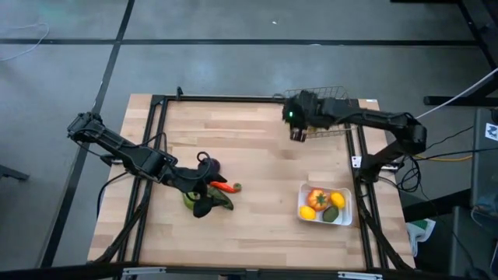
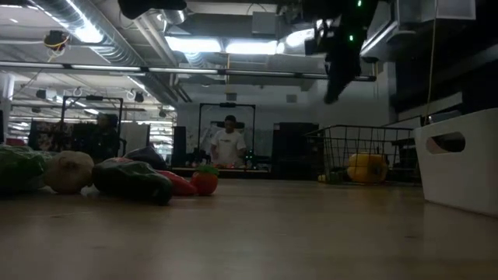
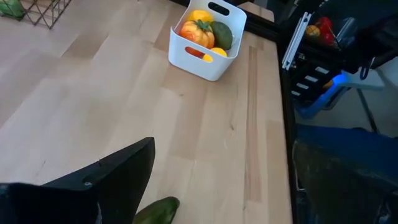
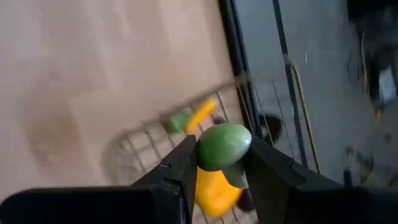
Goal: Sort produce into baskets
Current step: Put the green mushroom into the black wire basket, then put the green chili pepper into the black wire basket
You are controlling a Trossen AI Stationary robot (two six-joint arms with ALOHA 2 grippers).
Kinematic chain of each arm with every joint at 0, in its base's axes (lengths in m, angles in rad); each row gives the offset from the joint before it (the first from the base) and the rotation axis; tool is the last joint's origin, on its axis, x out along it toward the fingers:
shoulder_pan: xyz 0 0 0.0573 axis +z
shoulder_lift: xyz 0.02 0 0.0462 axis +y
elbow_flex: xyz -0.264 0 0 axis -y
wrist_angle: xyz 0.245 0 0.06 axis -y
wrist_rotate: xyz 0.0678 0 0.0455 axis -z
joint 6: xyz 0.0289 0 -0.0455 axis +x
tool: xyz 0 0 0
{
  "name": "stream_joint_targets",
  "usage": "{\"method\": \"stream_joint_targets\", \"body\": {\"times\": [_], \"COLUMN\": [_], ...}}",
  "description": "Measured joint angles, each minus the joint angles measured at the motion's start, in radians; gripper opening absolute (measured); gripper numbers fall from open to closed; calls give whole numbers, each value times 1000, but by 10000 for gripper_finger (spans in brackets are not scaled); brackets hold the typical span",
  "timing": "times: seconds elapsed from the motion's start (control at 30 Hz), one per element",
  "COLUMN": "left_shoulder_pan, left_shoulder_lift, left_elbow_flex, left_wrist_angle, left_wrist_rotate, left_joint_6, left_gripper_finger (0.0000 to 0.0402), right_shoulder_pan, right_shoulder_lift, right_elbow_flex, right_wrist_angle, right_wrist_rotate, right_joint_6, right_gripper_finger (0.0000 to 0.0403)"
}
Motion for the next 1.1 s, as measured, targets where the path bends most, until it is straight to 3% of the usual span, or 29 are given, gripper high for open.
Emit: {"method": "stream_joint_targets", "body": {"times": [0.33,0.6,1.1], "left_shoulder_pan": [0,0,-44], "left_shoulder_lift": [0,51,163], "left_elbow_flex": [0,0,0], "left_wrist_angle": [-5,-59,-91], "left_wrist_rotate": [0,0,1], "left_joint_6": [-2,21,107], "left_gripper_finger": [375,375,374], "right_shoulder_pan": [-207,-304,-319], "right_shoulder_lift": [9,15,15], "right_elbow_flex": [0,0,0], "right_wrist_angle": [1,2,4], "right_wrist_rotate": [-13,-191,-213], "right_joint_6": [0,-1,0], "right_gripper_finger": [115,149,205]}}
